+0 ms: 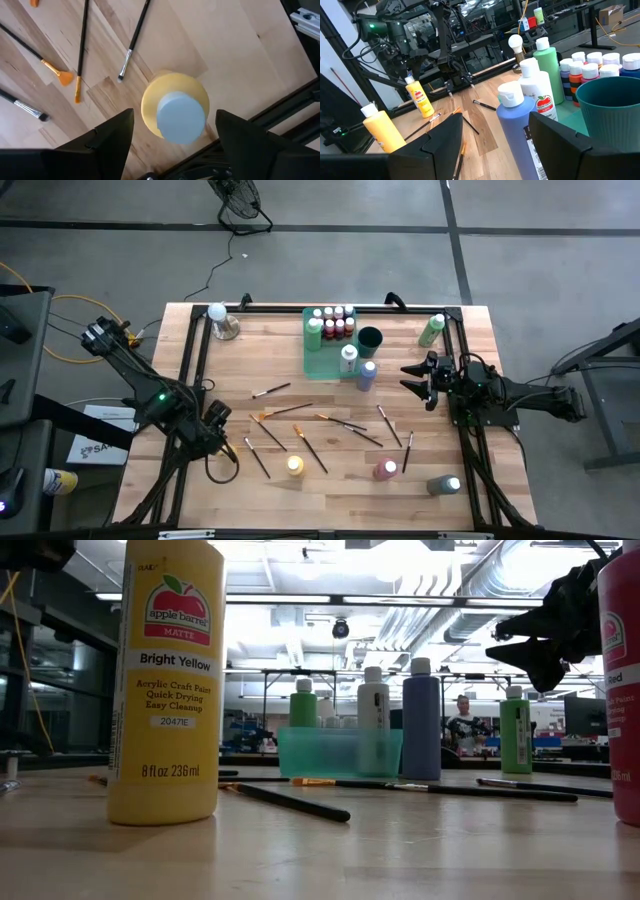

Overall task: Pick & Place Paint Supplies
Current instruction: Put the left yellow paint bottle into the green bin

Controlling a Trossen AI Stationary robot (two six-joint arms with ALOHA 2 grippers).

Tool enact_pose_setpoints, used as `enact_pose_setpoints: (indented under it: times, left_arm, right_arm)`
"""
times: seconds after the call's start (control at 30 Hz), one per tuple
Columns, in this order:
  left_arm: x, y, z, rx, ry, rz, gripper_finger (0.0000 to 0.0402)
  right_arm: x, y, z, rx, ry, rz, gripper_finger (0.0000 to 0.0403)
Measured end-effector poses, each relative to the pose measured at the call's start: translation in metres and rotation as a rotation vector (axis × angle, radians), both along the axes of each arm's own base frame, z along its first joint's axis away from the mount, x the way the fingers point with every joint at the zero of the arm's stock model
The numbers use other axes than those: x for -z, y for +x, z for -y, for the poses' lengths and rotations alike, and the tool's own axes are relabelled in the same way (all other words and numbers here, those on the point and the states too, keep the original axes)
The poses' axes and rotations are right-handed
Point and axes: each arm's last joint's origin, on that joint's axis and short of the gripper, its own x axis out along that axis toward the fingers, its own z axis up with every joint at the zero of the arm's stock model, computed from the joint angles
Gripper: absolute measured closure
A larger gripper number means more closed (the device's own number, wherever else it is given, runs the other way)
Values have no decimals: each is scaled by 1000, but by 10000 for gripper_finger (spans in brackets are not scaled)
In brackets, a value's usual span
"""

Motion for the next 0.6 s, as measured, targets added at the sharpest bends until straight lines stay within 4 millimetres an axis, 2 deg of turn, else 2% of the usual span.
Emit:
enact_pose_setpoints:
  times: [0.1,0.4,0.6]
  left_arm:
    - [-1,2,2,-2,-19,19,141]
    - [-1,2,2,-25,-27,16,219]
    - [-1,2,2,-29,-31,19,246]
  right_arm:
    - [0,0,0,0,0,0,180]
    - [0,0,0,0,0,0,180]
    - [0,0,0,0,0,0,180]
